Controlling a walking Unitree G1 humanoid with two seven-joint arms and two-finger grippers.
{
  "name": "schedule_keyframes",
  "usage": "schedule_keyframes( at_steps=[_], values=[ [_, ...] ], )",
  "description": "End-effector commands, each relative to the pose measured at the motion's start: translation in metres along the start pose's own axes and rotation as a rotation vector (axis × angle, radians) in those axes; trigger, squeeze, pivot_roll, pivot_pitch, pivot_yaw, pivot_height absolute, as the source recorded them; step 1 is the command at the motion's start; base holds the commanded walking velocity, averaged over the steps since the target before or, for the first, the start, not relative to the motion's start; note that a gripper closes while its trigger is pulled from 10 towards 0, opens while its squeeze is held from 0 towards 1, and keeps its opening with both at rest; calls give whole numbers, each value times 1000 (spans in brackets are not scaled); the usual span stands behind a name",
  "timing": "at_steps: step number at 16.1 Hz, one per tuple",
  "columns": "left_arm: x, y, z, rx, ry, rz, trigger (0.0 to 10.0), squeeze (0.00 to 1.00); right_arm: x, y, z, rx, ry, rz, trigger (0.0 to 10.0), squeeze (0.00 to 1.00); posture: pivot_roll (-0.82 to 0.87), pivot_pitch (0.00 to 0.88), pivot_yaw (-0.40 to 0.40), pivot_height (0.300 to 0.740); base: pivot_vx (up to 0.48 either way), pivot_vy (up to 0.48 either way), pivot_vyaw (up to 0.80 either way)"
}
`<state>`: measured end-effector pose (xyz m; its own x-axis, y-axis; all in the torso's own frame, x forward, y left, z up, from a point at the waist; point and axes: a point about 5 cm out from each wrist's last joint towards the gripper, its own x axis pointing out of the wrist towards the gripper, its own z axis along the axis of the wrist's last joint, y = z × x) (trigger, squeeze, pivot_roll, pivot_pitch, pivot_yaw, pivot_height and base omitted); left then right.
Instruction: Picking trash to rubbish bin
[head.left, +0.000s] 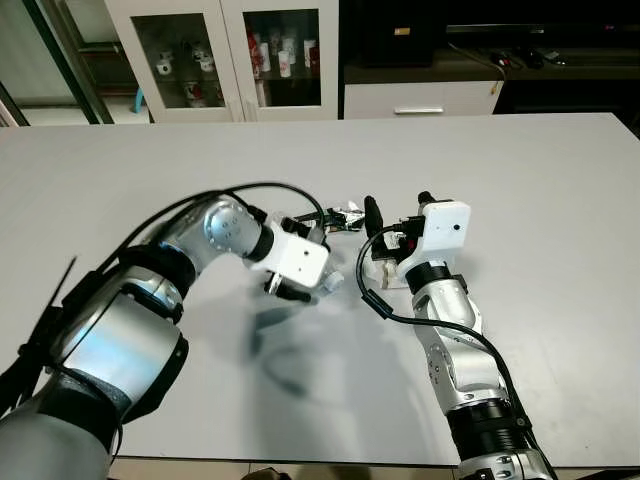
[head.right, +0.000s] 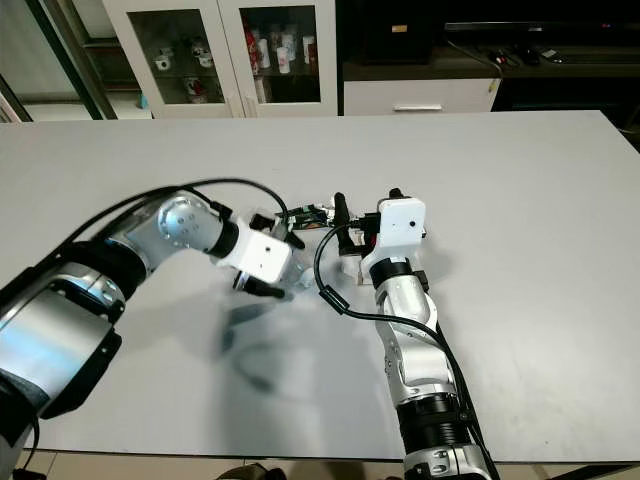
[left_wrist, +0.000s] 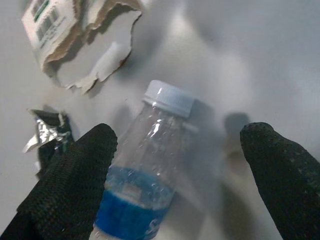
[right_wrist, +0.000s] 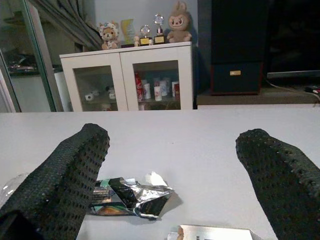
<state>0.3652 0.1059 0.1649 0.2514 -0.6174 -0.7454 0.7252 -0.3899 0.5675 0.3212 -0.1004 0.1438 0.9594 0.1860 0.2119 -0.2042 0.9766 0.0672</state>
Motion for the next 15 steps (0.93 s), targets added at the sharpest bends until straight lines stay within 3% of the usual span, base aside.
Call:
schedule_keyframes(
  at_steps=[1, 8, 9, 10, 11, 12, 15],
  values=[
    [4, -4, -1, -4, 12, -21, 10000, 0, -2, 0, 2, 11, -3, -9, 10000, 0, -104, 45, 104, 740, 0, 0, 0],
    [12, -9, 1, 14, 21, -35, 10000, 0, -7, 1, 0, 20, 5, -20, 10000, 0, -114, 59, 116, 740, 0, 0, 0],
    [13, -10, 1, 26, 28, -50, 4157, 0, -7, 0, 0, 21, 6, -24, 10000, 0, -115, 61, 119, 740, 0, 0, 0],
    [13, -10, 1, 28, 28, -53, 3451, 0, -7, 0, 0, 21, 7, -26, 10000, 0, -115, 61, 119, 740, 0, 0, 0],
    [13, -10, 1, 32, 31, -57, 4588, 0, -7, -1, 0, 22, 7, -30, 10000, 0, -113, 61, 119, 740, 0, 0, 0],
    [13, -10, 1, 33, 32, -59, 4588, 0, -7, -1, 0, 23, 7, -31, 10000, 0, -113, 61, 119, 740, 0, 0, 0],
    [13, -11, 1, 46, 43, -66, 2157, 0, -7, -1, 0, 23, 9, -34, 10000, 0, -113, 59, 121, 740, 0, 0, 0]
  ],
)
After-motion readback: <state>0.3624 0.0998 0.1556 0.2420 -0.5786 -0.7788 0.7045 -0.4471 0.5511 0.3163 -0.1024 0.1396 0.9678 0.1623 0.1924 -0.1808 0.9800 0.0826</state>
